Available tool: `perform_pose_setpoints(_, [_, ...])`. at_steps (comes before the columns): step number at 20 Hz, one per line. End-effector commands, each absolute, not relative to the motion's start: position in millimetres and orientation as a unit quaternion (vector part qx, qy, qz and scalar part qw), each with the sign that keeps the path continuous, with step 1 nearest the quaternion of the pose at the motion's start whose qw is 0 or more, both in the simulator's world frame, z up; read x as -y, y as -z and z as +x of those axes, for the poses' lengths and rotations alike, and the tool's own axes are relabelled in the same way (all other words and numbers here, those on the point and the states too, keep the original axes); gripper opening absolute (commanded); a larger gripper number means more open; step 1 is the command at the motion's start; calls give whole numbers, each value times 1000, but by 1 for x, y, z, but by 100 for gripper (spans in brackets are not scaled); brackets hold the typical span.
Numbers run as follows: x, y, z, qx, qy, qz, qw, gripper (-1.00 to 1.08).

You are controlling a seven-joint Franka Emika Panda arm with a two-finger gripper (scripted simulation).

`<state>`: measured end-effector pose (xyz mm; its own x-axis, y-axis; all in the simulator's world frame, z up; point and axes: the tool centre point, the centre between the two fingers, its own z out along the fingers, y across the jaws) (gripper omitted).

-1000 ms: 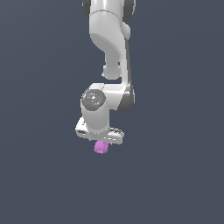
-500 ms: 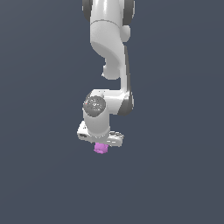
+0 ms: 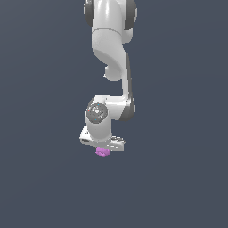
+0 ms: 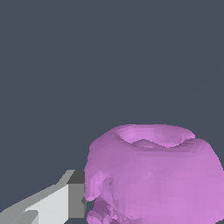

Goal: Pick up the object and move it to a goal position.

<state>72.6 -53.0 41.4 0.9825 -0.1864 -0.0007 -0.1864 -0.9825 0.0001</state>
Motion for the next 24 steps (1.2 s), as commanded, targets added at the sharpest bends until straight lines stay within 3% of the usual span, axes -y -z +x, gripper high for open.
perform_pose_setpoints(1, [53,-42,73,94,0,996,0,-100])
perform_pose_setpoints(14, [61,-50,72,94,0,996,0,-100])
perform_pose_setpoints(24, [122,-118,68,94,0,996,0,-100])
